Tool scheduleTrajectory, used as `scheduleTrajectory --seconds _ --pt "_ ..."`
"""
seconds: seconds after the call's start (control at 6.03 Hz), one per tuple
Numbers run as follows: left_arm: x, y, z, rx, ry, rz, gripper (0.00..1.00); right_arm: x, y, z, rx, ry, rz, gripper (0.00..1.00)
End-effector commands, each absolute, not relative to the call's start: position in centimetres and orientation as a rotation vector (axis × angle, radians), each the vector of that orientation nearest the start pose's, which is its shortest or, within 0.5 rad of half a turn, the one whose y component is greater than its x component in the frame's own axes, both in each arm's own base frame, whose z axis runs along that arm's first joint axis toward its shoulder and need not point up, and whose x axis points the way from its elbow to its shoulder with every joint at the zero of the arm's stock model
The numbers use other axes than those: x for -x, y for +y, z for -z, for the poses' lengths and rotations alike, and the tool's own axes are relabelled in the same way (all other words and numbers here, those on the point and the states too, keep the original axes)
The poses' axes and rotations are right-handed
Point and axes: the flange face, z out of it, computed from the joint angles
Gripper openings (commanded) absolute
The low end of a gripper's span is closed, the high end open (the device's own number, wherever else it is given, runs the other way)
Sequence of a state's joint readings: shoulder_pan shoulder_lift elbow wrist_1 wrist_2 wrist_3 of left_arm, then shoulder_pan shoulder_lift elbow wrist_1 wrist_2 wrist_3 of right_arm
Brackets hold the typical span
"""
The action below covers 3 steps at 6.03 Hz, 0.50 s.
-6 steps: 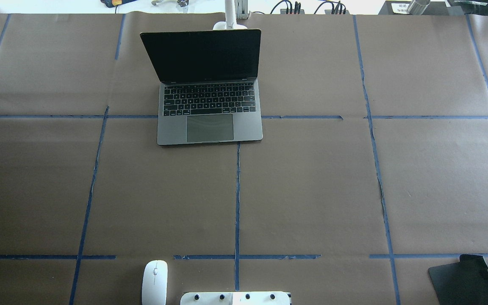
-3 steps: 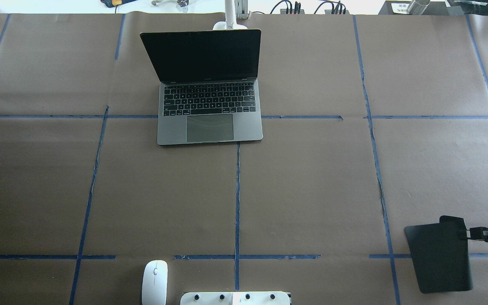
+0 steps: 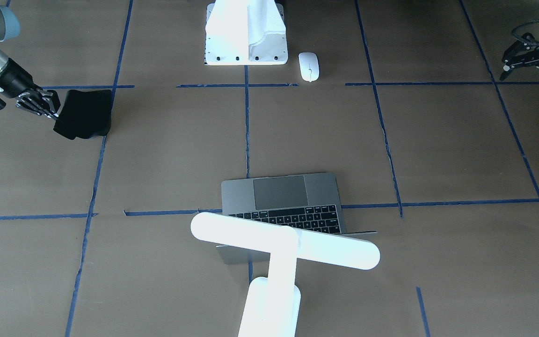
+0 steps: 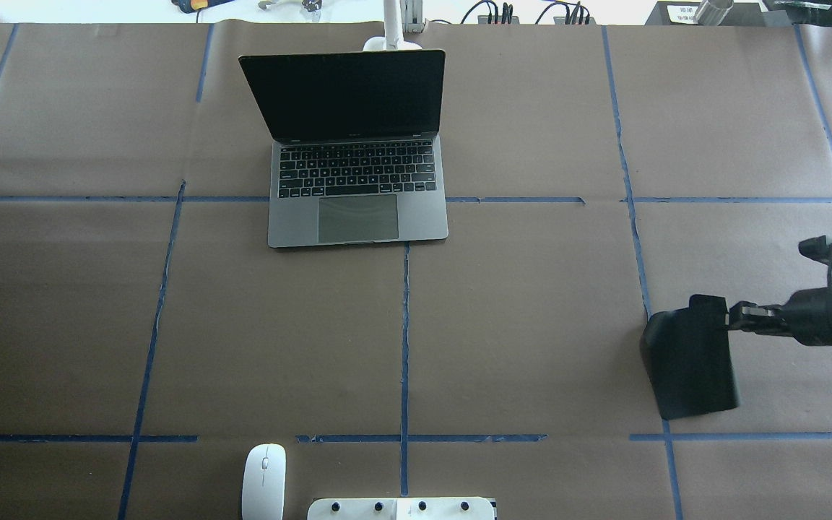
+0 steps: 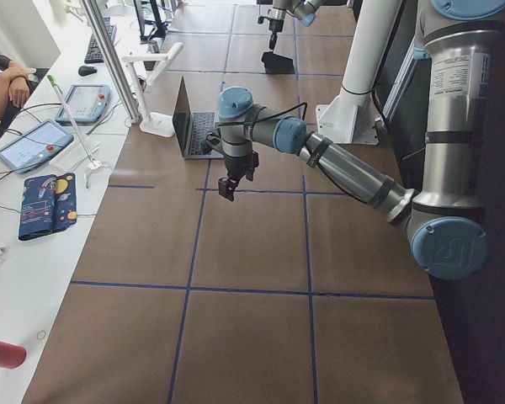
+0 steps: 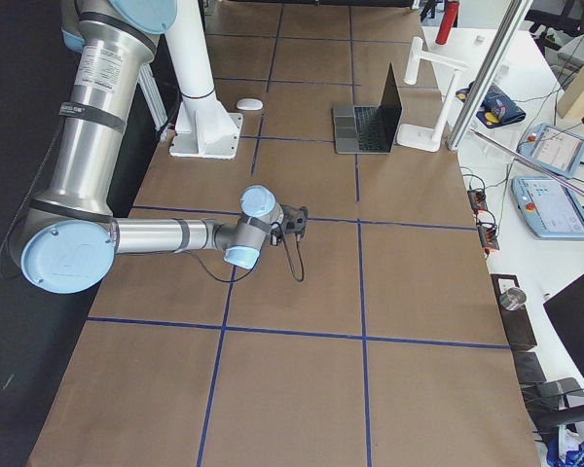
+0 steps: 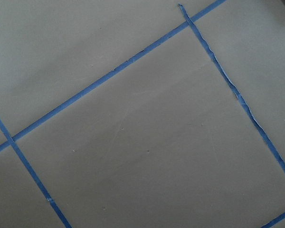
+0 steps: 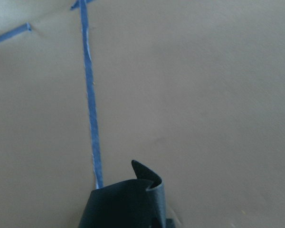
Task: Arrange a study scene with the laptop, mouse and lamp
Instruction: 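Drag the mouse pad with the right gripper beside the laptop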
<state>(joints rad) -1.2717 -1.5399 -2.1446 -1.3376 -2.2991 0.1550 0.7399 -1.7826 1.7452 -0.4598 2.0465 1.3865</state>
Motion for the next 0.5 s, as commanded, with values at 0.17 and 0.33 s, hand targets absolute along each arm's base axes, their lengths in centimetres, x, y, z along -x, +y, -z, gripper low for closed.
scheduleTrajectory --seconds 0.17,0.33 --pt "-6.6 -44.0 -42.4 -0.243 0.753 -0.529 1.00 32.7 -46.0 -43.6 -0.089 -1.077 -0.307 0.00" --pt "-6.6 -43.9 -42.0 -0.237 0.757 -0.500 1.00 36.0 -49.9 -41.0 -0.096 -1.072 -0.316 0.00"
